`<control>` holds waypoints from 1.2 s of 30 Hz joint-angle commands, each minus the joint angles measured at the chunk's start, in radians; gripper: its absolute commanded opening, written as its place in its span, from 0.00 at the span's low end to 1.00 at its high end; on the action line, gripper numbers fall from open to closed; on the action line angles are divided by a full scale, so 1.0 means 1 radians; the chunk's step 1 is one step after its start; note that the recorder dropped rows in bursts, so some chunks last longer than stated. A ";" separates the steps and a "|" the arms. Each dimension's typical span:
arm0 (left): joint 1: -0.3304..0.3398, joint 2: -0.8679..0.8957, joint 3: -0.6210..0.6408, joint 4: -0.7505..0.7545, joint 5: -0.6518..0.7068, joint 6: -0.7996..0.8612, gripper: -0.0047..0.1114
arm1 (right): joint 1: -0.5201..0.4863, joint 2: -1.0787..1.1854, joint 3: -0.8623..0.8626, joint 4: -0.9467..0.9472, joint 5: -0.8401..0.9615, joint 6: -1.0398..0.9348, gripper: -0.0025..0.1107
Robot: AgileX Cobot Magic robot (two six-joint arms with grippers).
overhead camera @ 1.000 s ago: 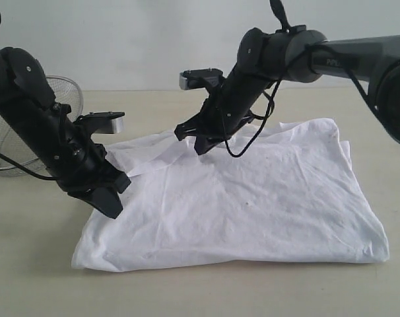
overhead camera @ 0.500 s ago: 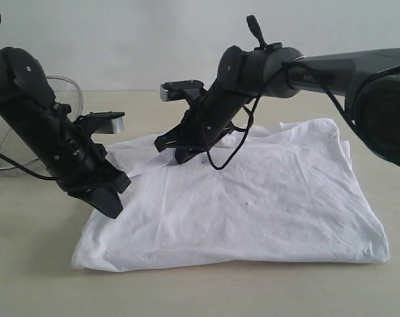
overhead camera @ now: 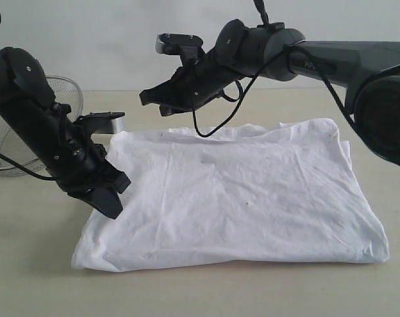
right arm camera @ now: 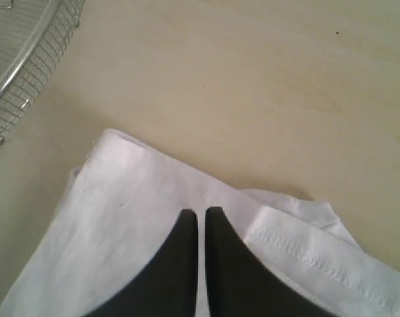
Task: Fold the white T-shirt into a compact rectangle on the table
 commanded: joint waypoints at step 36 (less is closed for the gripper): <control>-0.007 -0.008 0.005 -0.009 -0.005 -0.005 0.08 | -0.179 0.058 -0.006 -0.161 0.192 0.123 0.02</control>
